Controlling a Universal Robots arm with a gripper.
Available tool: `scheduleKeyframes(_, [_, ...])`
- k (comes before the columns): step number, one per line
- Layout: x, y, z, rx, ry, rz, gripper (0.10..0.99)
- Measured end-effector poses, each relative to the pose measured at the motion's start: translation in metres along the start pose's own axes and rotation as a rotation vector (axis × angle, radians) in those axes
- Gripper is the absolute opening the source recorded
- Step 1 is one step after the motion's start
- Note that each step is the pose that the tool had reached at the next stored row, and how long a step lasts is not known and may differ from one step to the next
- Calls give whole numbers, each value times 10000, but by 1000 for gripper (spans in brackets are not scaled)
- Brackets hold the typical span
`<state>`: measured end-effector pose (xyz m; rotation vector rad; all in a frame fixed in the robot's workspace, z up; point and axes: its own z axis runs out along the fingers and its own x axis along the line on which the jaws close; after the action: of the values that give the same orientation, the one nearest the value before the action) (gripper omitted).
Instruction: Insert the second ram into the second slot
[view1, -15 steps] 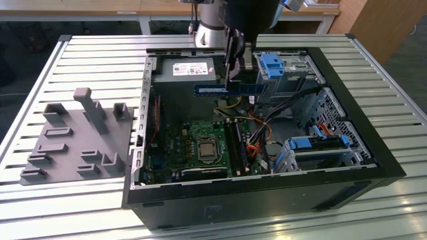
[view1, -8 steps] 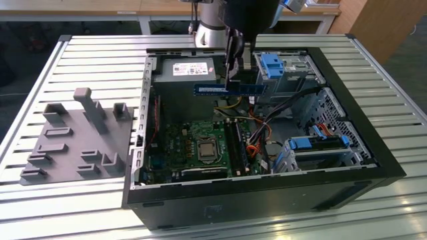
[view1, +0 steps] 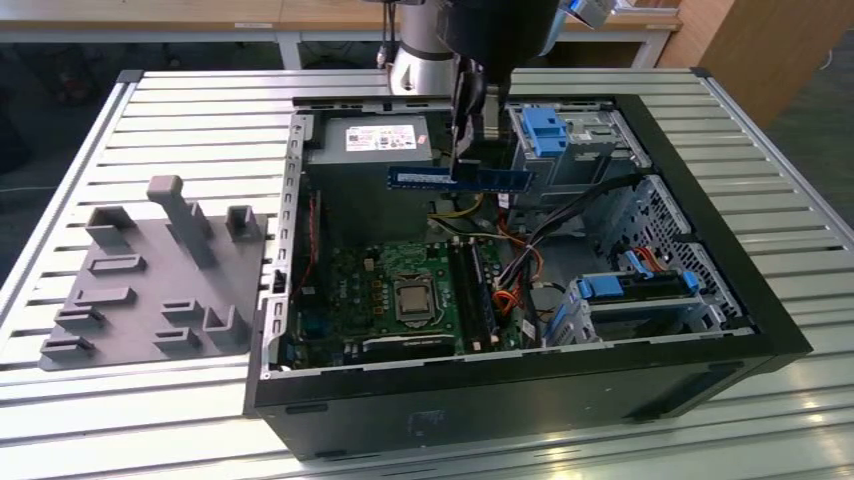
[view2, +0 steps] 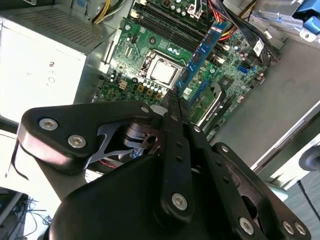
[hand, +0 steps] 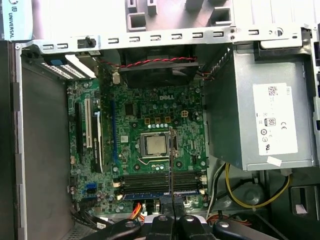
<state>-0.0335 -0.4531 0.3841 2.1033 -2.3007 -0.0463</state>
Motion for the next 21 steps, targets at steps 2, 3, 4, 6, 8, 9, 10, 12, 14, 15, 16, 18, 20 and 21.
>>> scheduleKeyframes(2, [0, 0, 0, 0, -4, 100, 118])
scheduleKeyframes(3, [0, 0, 0, 0, -5, 144, 118])
scheduleKeyframes(4, [0, 0, 0, 0, -7, 195, 118])
scheduleKeyframes(6, [0, 0, 0, 1, -11, 291, 118])
scheduleKeyframes(8, [0, 0, 0, 1, -14, 384, 118])
scheduleKeyframes(9, [0, 0, 0, 1, -17, 430, 118])
scheduleKeyframes(10, [0, 0, 0, 1, -18, 474, 118])
scheduleKeyframes(12, [0, 0, 0, 1, -21, 573, 118])
scheduleKeyframes(14, [0, 0, 0, 2, -25, 671, 118])
scheduleKeyframes(15, [0, 0, 0, 1, -28, 719, 118])
scheduleKeyframes(16, [0, 0, 0, 2, -29, 766, 118])
scheduleKeyframes(18, [0, 0, 0, 2, -32, 849, 118])
scheduleKeyframes(20, [0, 0, 0, 2, -35, 919, 118])
scheduleKeyframes(21, [0, 0, 0, 2, -36, 962, 118])
